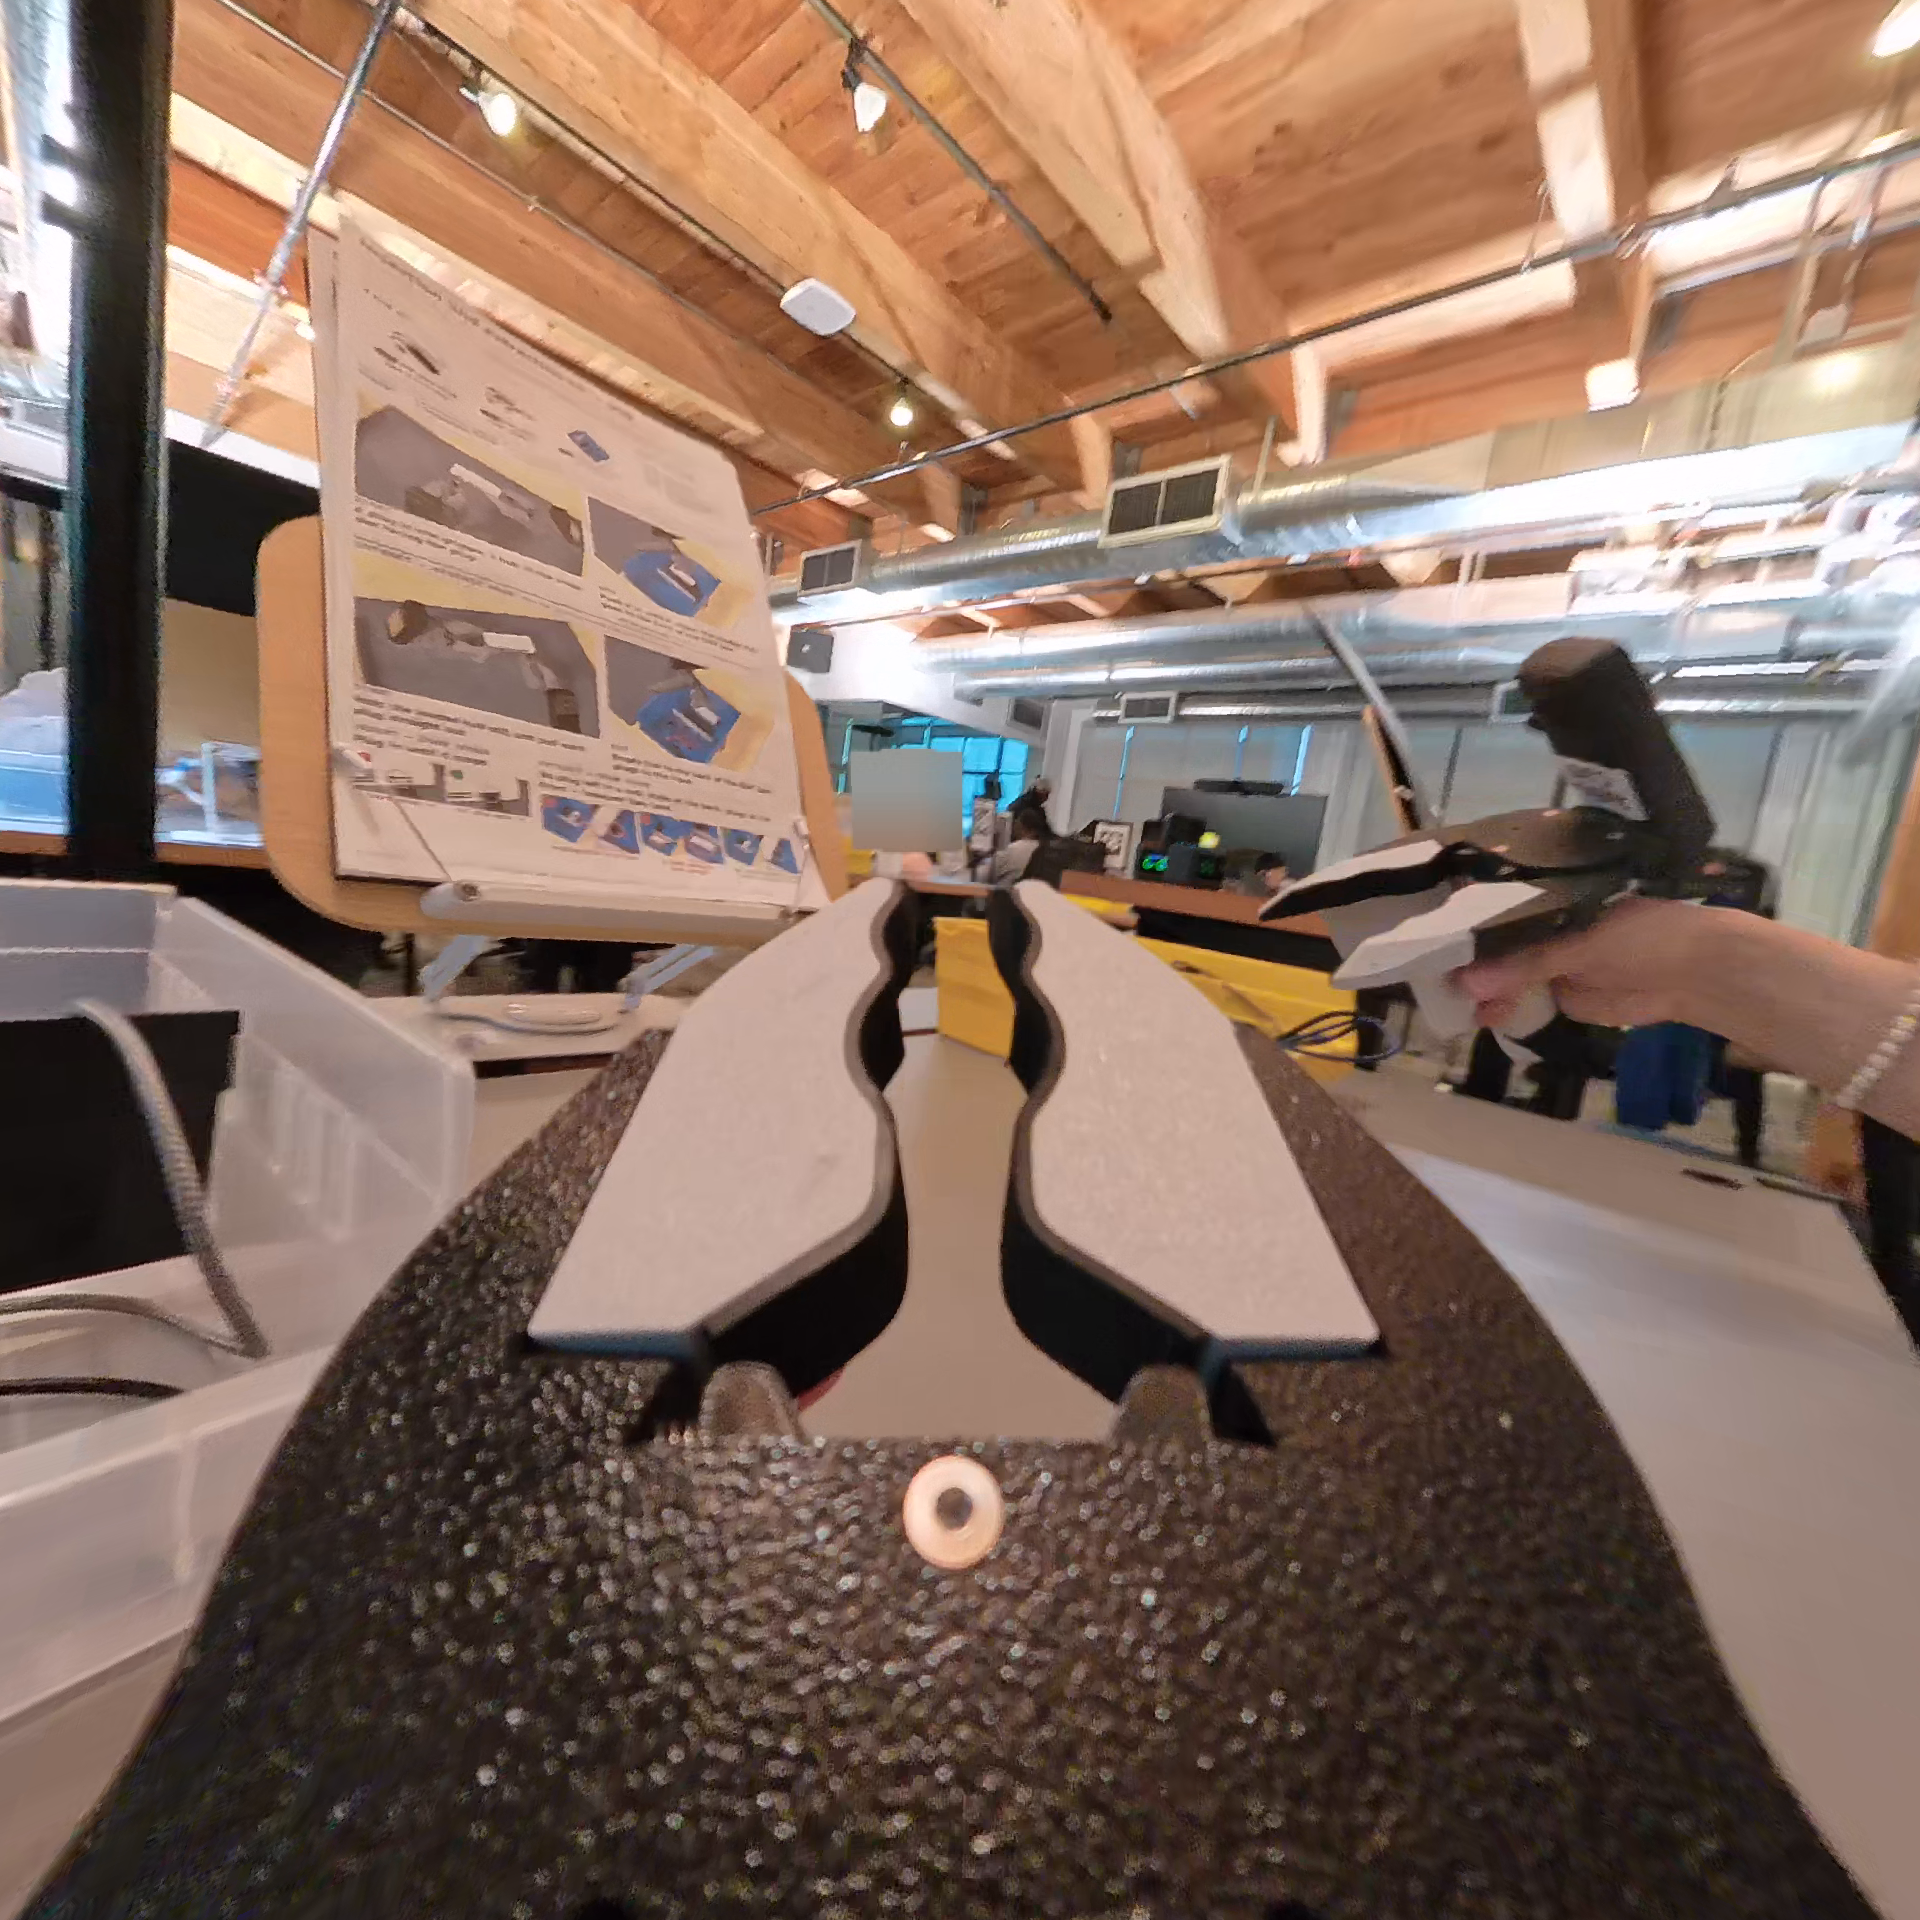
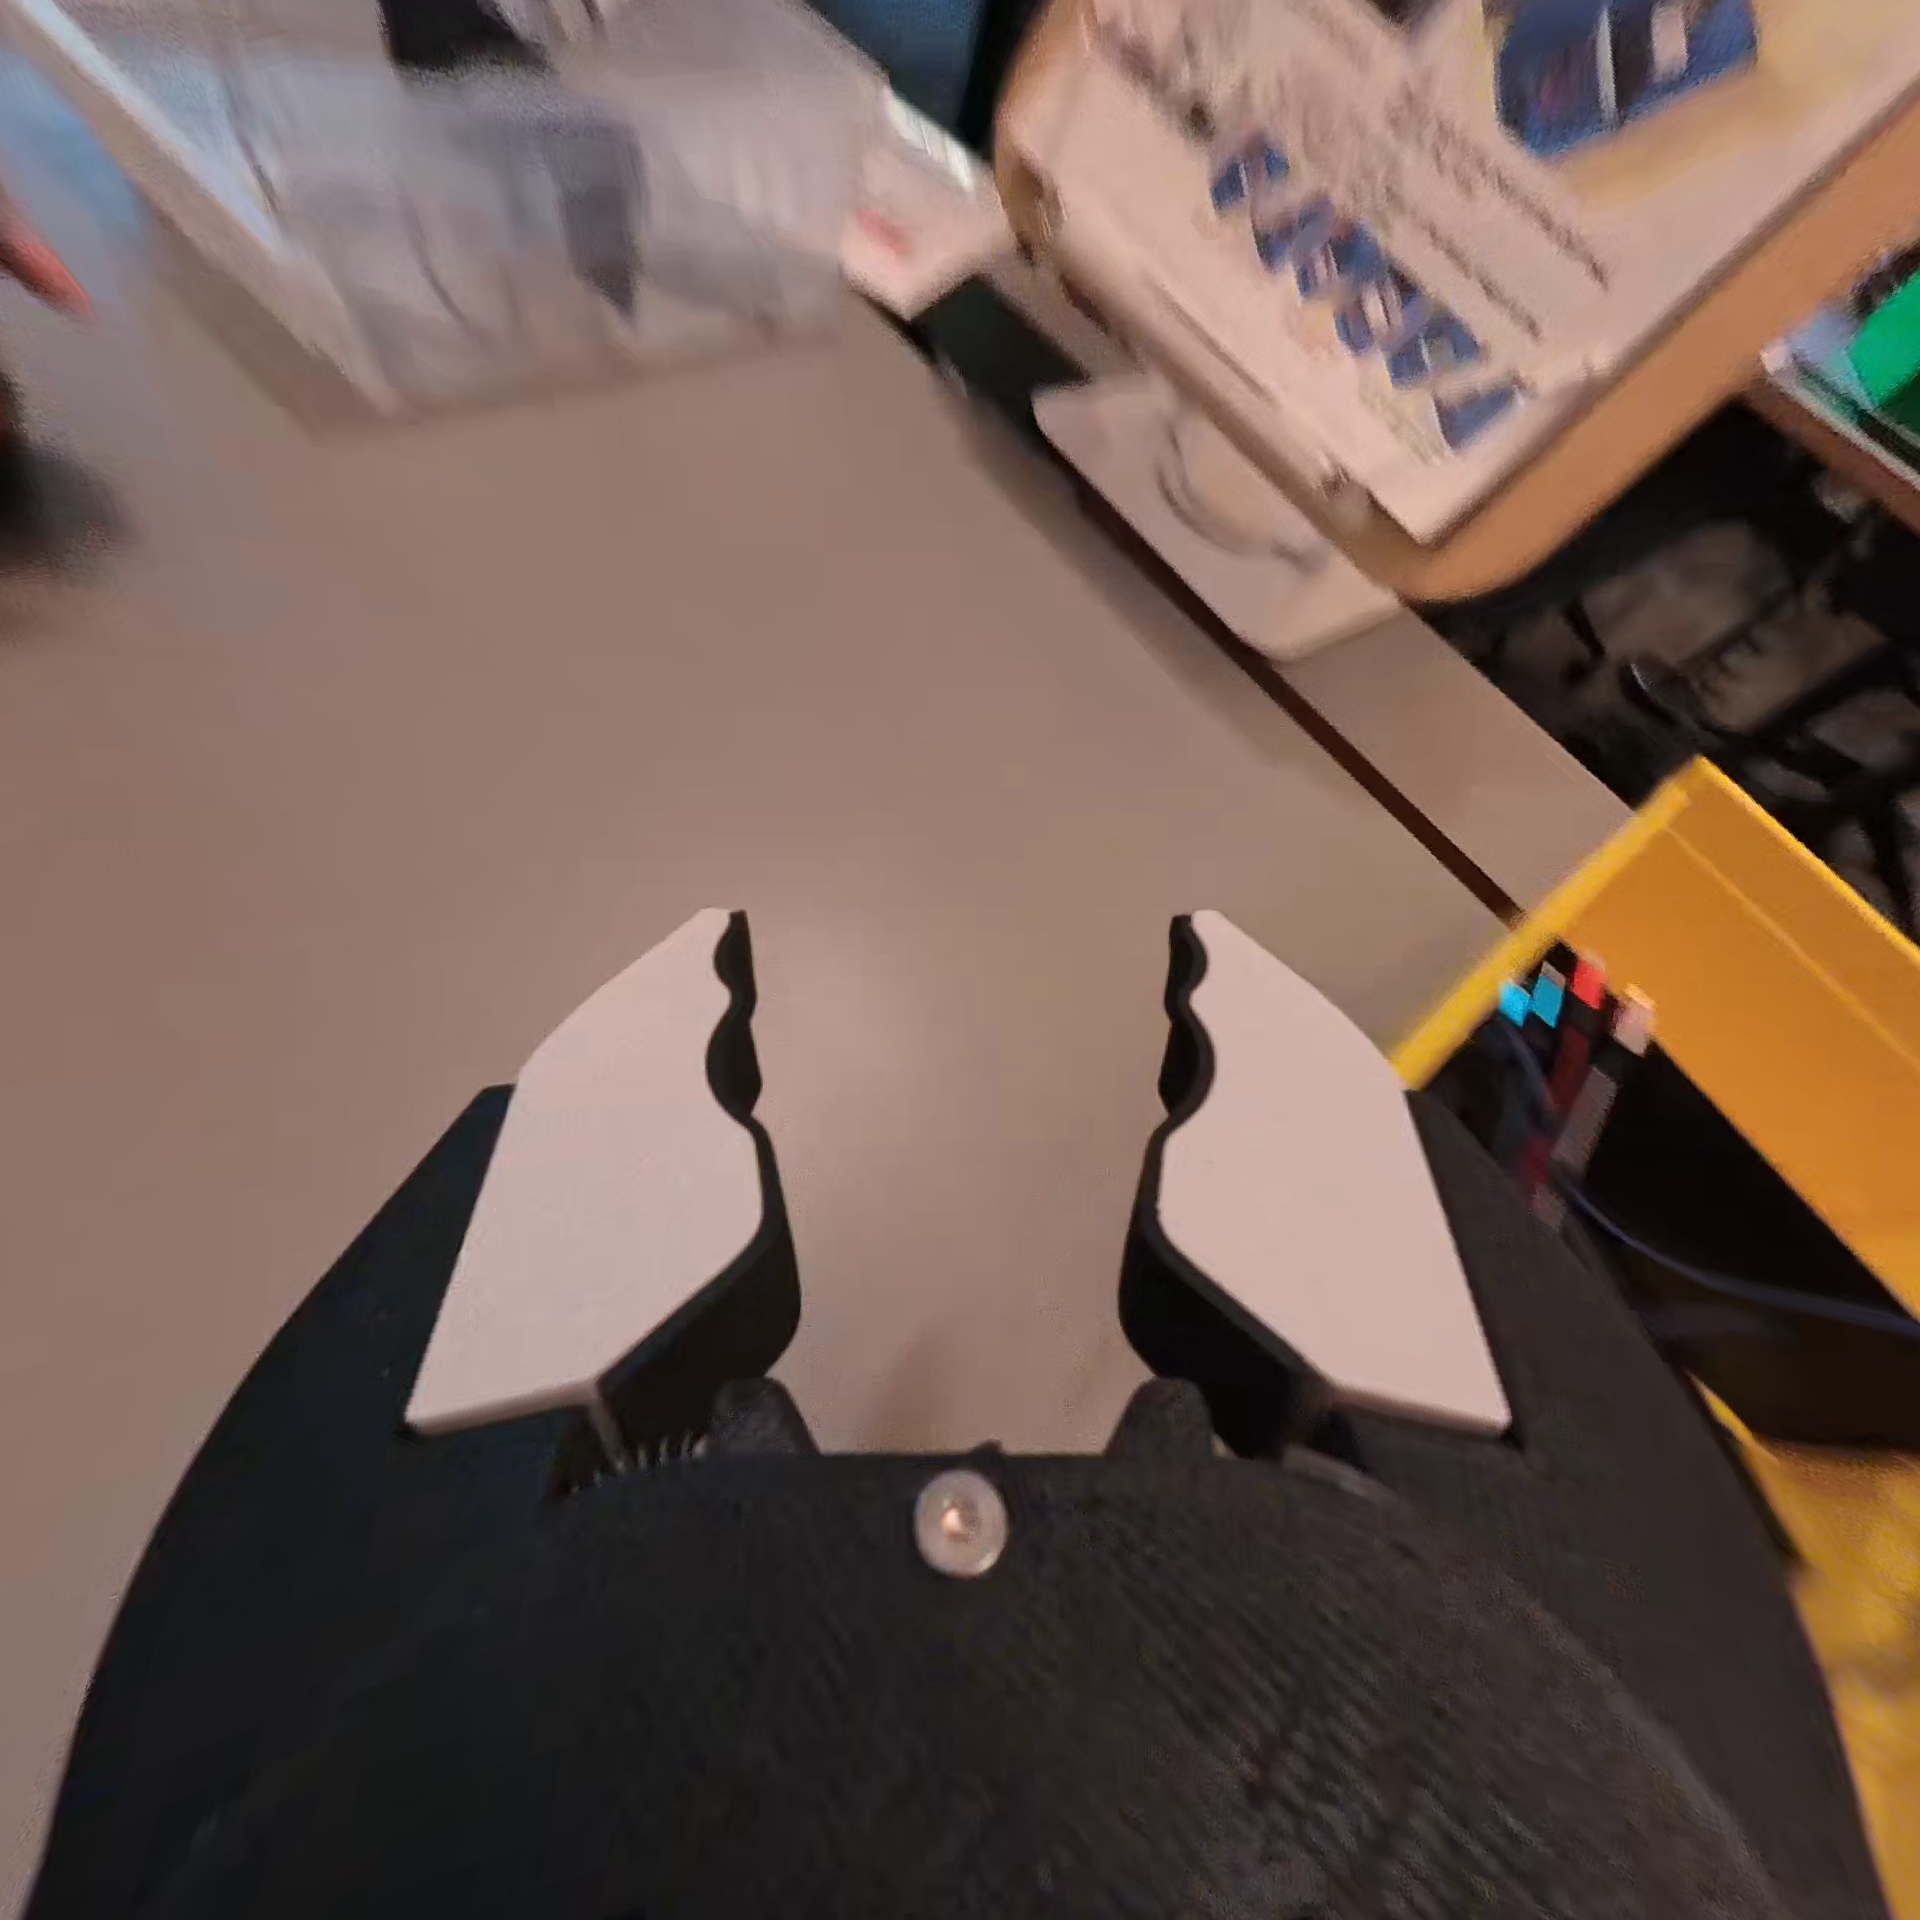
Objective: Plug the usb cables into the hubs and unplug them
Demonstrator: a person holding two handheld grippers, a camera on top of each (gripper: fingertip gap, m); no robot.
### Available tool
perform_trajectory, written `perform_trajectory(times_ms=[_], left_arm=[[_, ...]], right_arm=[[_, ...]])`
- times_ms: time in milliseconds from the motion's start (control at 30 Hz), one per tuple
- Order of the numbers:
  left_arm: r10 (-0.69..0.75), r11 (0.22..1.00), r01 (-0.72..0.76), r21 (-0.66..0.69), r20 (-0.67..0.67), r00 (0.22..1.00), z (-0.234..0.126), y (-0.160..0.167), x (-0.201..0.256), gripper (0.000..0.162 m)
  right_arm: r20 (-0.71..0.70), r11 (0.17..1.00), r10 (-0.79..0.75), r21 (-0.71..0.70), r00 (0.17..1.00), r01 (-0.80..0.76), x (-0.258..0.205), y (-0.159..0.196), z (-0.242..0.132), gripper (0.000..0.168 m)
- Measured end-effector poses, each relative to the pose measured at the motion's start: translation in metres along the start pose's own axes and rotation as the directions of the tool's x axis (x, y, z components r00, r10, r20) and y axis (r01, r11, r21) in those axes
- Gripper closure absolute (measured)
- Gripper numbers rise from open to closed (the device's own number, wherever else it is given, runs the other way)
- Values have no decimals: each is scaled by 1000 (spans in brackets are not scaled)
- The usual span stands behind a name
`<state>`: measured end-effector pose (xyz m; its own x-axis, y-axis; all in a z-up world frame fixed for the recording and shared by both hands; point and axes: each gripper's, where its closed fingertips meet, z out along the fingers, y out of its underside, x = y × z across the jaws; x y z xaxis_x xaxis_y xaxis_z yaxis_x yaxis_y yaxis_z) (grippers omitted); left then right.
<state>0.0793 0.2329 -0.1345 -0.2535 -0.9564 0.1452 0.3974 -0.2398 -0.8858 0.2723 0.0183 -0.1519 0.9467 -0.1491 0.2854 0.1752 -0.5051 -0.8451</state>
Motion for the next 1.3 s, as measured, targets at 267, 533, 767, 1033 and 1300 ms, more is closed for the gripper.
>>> perform_trajectory(times_ms=[267,533,767,1033,1300], left_arm=[[190,964,-132,-230,249,950,-13,-57,-48,141],[350,676,-76,-733,229,909,22,-72,-161,114],[299,29,-75,-997,-63,952,70,14,-252,102],[226,-303,21,-953,-51,973,44,119,-300,111],[269,-332,74,-941,-19,963,28,136,-308,133]], right_arm=[[122,992,-59,122,991,44,-74,-33,65,86],[148,973,-113,215,982,79,-79,-59,76,89],[173,972,-76,233,982,34,-69,-49,77,89],[104,971,-34,241,994,8,-30,-35,56,88],[99,948,62,304,993,-89,-9,-38,41,92]])
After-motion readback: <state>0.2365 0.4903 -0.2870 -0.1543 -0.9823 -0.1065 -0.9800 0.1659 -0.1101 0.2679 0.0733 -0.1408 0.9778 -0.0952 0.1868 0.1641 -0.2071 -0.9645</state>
